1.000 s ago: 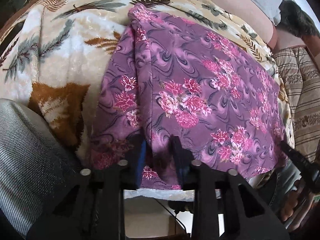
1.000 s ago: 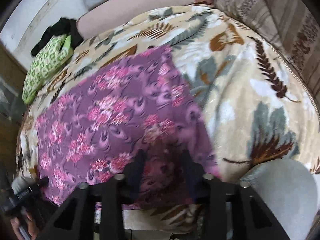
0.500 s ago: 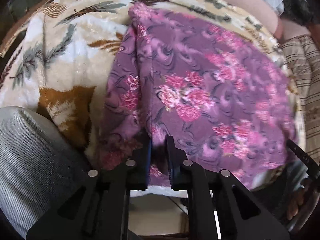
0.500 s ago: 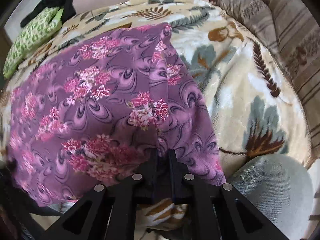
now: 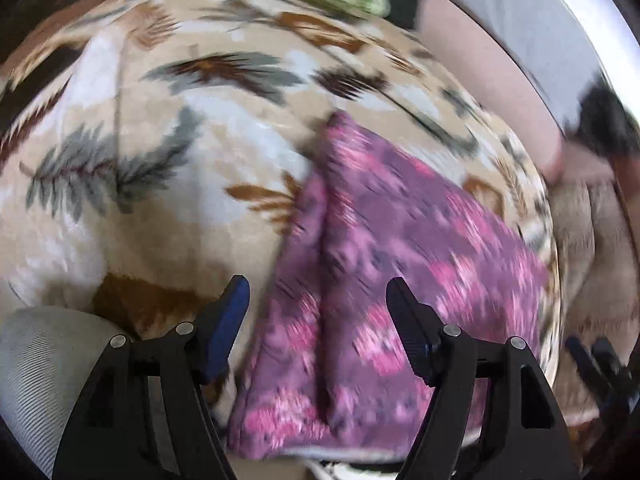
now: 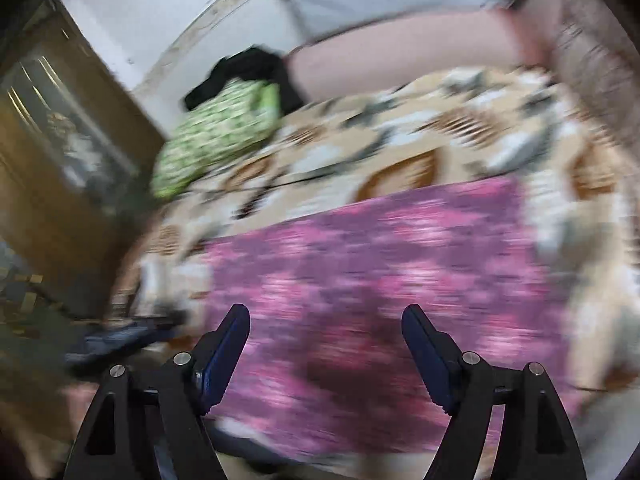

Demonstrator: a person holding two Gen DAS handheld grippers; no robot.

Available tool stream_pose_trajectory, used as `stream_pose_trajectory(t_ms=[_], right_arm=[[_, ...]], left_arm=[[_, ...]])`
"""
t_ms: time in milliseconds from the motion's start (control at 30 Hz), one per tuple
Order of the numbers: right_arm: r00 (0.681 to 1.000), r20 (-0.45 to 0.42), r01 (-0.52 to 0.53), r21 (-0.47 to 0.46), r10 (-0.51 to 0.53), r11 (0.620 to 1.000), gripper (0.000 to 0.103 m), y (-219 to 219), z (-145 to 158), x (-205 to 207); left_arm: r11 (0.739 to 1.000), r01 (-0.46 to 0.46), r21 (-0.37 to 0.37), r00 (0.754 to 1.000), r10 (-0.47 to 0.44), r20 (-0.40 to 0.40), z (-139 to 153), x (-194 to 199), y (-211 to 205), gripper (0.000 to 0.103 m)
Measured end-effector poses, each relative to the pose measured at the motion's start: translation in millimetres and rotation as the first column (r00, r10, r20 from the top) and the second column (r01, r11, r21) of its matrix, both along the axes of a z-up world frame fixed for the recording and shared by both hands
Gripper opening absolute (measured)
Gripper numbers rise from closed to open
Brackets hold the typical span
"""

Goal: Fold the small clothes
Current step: 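Position both grippers at the hem of the narrowed purple shirt, then grasp the shirt hem with the left gripper while the right gripper grasps beside it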

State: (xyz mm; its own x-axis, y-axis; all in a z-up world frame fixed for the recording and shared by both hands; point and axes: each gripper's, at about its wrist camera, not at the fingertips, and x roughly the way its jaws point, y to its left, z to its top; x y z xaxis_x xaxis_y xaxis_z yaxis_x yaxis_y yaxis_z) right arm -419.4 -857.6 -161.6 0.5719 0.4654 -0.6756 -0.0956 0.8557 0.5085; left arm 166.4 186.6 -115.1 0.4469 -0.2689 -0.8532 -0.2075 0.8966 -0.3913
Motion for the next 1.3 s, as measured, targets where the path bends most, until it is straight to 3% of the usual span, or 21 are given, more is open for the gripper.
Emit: stream_pose_trajectory(t_ms=[67,133,233,300,400,467,633,733,767,800,833,867,967,1100,1167,1267,1300], right_arm=[[0.997,-0.047,-0.052,0.041,0.054,0.998,0.076,20,-6,19],[0.976,-0.152,-0.145,0.084,0.156,0.986,0.076,47,-18,48],[0.956,-0.194,-0.217,0.035,0.220,0.975,0.076,79,-24,69],[0.938,-0.232,-0.248,0.066,0.257,0.966,0.076,100,-31,83],[0.917,-0.271,-0.268,0.122,0.292,0.956,0.076,123,-43,98],[0.913,-0.287,-0.268,0.109,0.288,0.957,0.076,134,-47,104],[0.886,-0.334,-0.292,0.135,0.321,0.947,0.076,153,-57,114],[0.867,-0.359,-0.317,0.137,0.345,0.938,0.076,160,-61,116],[0.861,-0.368,-0.319,0.145,0.350,0.937,0.076,162,-64,117],[0.854,-0.380,-0.319,0.159,0.356,0.934,0.076,164,-67,119],[0.847,-0.390,-0.319,0.172,0.361,0.932,0.076,166,-69,121],[0.838,-0.402,-0.321,0.182,0.369,0.929,0.076,169,-71,122],[0.810,-0.435,-0.345,0.189,0.394,0.919,0.076,182,-76,128],[0.764,-0.488,-0.402,0.149,0.421,0.903,0.076,210,-87,139],[0.762,-0.513,-0.426,0.064,0.395,0.903,0.074,224,-94,144],[0.761,-0.539,-0.465,-0.065,0.361,0.883,0.066,242,-102,146],[0.762,-0.547,-0.489,-0.135,0.347,0.862,0.055,248,-106,145]], left_arm=[[0.999,0.009,-0.037,0.998,-0.012,-0.061,-14,6,2,0.071],[0.998,0.035,-0.059,0.990,-0.042,-0.133,-28,7,1,0.071],[0.992,0.090,-0.092,0.986,-0.101,-0.129,-28,-2,-6,0.071],[0.986,0.107,-0.126,0.981,-0.125,-0.148,-35,-9,-12,0.072],[0.982,0.153,-0.108,0.973,-0.169,-0.158,-35,-9,-20,0.072],[0.970,0.173,-0.172,0.965,-0.202,-0.166,-39,-10,-22,0.072],[0.962,0.086,-0.258,0.981,-0.127,-0.146,-40,-18,-8,0.071],[0.975,0.107,-0.196,0.980,-0.136,-0.143,-39,-20,-16,0.068],[0.980,0.111,-0.168,0.980,-0.135,-0.143,-38,-20,-19,0.060],[0.985,0.115,-0.126,0.981,-0.133,-0.141,-37,-18,-23,0.052],[0.988,0.117,-0.099,0.982,-0.130,-0.134,-35,-19,-25,0.029],[0.984,0.124,-0.127,0.984,-0.138,-0.114,-34,-21,-25,0.014],[0.985,0.125,-0.116,0.992,-0.128,-0.021,-19,-27,-25,0.013],[0.986,0.137,-0.099,0.990,-0.134,0.040,-9,-33,-30,0.012],[0.985,0.147,-0.088,0.988,-0.143,0.058,-6,-36,-33,0.012],[0.984,0.180,-0.008,0.977,-0.178,0.113,5,-40,-46,0.011],[0.981,0.192,0.025,0.973,-0.193,0.129,8,-42,-52,0.010]])
